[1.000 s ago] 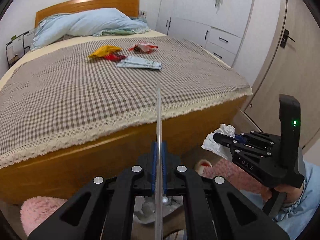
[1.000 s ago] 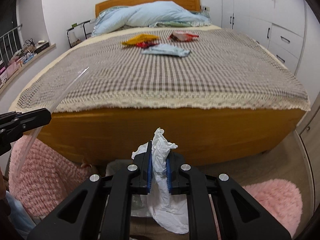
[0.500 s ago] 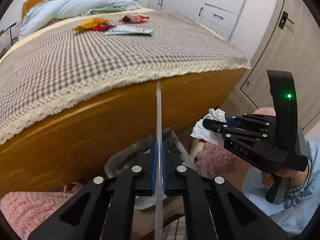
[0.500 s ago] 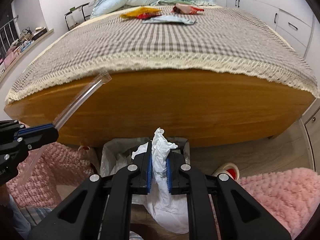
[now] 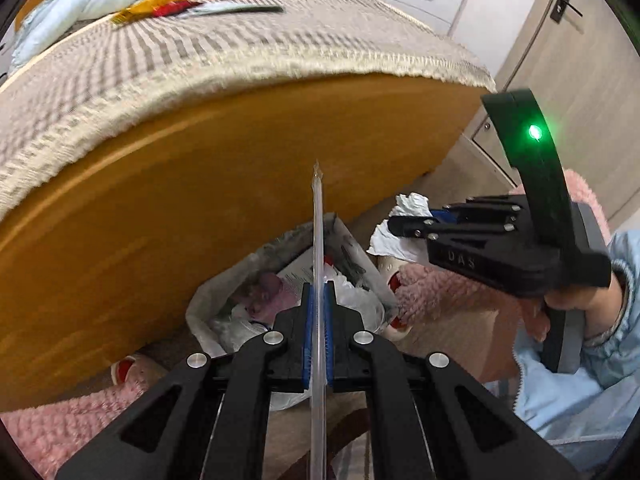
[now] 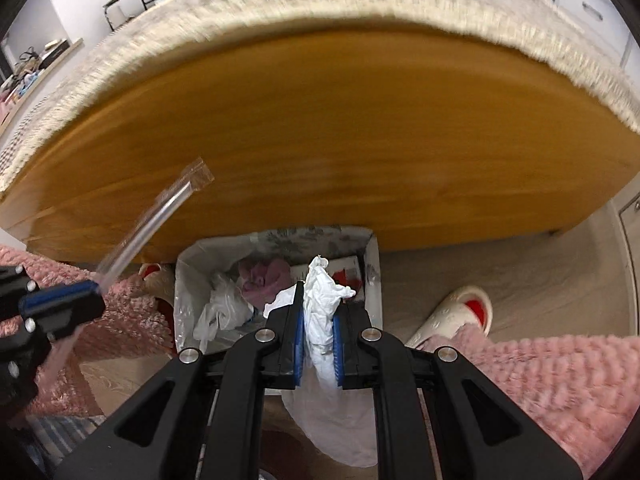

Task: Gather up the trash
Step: 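Carry both held items down past the bed frame over the floor trash bag, then open the left tool to drop the clear straw into the trash bag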

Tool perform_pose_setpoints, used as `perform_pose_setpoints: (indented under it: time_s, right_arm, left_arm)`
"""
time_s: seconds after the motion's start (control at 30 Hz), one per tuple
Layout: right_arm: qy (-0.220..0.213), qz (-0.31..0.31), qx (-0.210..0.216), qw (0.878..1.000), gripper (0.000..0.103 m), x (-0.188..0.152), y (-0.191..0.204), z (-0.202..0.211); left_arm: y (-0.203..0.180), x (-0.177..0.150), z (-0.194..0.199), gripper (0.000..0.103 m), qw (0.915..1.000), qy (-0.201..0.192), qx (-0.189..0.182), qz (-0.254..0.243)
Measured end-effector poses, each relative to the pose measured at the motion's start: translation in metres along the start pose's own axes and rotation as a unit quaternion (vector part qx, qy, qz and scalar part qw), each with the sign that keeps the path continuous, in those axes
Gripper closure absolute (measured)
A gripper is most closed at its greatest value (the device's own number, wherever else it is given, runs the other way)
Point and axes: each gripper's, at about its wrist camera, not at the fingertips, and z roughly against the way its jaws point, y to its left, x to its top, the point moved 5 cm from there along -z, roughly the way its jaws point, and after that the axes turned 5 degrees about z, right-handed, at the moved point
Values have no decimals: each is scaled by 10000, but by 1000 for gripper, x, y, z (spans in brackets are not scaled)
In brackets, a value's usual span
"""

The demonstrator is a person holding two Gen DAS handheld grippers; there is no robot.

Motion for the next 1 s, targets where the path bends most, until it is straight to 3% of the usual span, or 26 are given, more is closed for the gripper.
perform_pose_setpoints:
  time_s: [0.27, 0.43, 0.8, 1.0]
  right_arm:
    - [339, 108, 83, 9993, 92, -1, 1, -26]
    - [456, 174, 99, 9988, 92, 1, 5, -35]
    - [920, 110, -25, 9957, 92, -4, 0, -59]
    - [1002, 143, -44, 9949, 92, -4, -2, -64]
  left_arm:
    - [11, -5, -36, 101, 9992, 398, 46, 20]
    - [20, -12, -64, 101, 9961, 871, 146, -8]
    - [15, -19, -99, 101, 9875, 1504, 79, -474]
    - [16, -19, -123, 101, 9829, 1629, 355, -780]
